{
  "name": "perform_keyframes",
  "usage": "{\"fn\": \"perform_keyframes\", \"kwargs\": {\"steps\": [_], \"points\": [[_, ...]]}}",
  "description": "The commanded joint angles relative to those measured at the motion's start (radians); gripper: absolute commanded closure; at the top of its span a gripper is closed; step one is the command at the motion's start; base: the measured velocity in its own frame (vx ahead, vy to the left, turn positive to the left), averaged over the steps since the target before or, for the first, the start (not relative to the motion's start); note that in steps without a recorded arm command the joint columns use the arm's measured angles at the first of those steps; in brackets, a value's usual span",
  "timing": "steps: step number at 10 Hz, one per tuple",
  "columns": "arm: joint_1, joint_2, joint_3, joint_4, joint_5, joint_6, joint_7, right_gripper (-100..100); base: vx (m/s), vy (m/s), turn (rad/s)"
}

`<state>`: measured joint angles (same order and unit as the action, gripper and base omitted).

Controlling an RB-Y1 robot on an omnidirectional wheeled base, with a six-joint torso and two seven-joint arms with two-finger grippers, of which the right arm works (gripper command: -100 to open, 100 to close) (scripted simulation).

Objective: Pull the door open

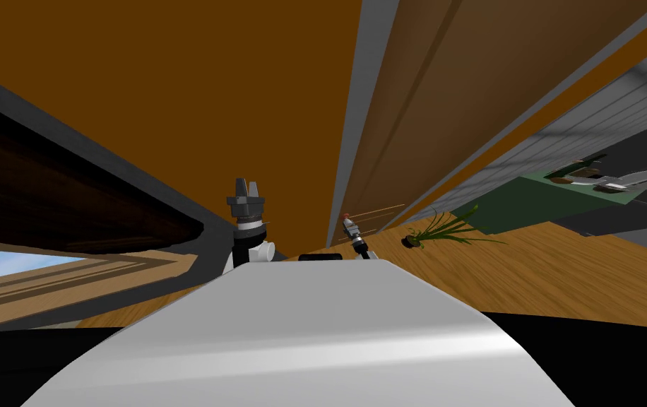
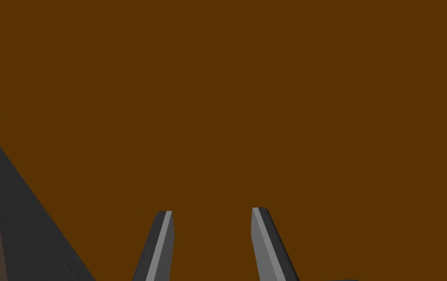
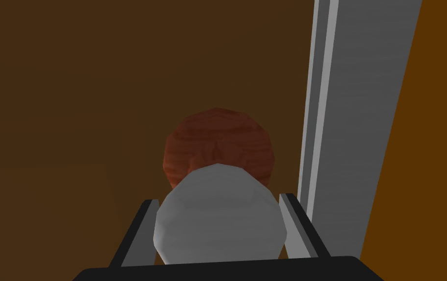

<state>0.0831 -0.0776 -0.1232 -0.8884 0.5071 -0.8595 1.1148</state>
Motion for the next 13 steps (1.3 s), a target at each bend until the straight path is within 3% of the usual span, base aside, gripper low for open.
{"fn": "perform_keyframes", "kwargs": {"steps": [1, 5, 13], "points": [[0.002, 0.002, 0.002, 0.001, 0.001, 0.0, 0.0, 100, 0.0, 0.0, 0.0], [-0.003, -0.004, 0.005, 0.004, -0.017, 0.0, -0.061, 100, -0.026, -0.019, 0.019], [-0.014, -0.018, 0.022, 0.019, -0.078, 0.0, -0.258, 100, -0.045, -0.02, 0.044]]}}
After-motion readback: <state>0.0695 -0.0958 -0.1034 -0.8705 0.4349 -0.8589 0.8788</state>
